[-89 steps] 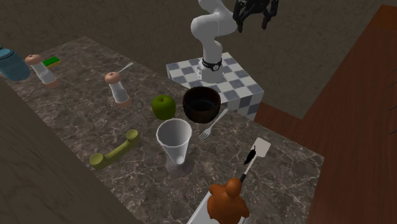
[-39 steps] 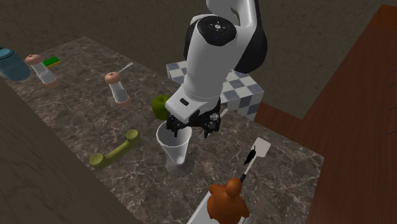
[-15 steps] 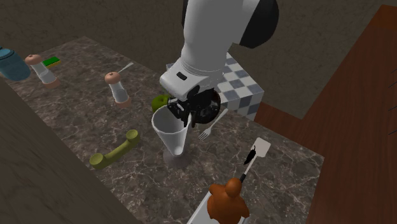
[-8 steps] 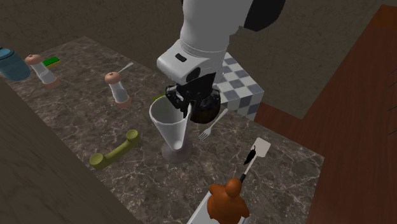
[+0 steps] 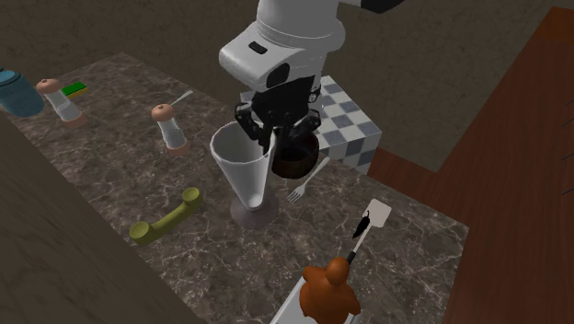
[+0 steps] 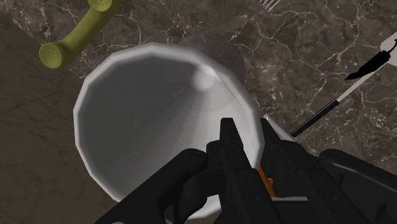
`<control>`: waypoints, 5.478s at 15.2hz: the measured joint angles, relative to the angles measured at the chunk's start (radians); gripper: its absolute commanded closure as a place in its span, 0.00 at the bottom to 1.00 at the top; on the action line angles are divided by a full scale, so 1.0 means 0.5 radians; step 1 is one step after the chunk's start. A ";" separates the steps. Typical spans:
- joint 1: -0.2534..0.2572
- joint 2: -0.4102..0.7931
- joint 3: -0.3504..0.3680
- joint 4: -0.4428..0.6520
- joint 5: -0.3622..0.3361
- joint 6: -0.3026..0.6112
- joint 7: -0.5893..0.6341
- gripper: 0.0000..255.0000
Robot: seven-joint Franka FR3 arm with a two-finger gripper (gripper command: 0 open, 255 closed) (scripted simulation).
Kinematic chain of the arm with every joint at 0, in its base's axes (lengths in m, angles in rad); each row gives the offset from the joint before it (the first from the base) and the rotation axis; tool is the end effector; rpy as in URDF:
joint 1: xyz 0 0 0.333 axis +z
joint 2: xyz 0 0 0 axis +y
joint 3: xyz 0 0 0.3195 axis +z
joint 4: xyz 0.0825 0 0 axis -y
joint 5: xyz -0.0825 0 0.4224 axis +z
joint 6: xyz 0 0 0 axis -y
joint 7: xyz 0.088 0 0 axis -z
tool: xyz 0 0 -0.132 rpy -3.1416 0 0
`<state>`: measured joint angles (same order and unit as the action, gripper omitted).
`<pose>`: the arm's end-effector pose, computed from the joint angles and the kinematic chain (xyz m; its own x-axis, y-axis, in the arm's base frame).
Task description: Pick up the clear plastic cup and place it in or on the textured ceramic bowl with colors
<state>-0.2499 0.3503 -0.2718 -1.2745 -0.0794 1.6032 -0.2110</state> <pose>0.6132 -0.3297 0.5393 0.9555 -0.2916 -0.0456 -0.2807 -0.9455 0.1649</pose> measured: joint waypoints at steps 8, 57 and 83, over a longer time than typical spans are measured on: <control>-0.027 0.084 -0.004 0.338 0.022 -0.252 -0.041 1.00; 0.265 -1.696 0.238 -1.915 -0.316 0.157 0.574 1.00; 0.281 -1.668 0.273 -1.743 -0.292 0.010 0.583 0.00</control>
<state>-0.1092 -0.4837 -0.1350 -2.1461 -0.2252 1.6081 0.0804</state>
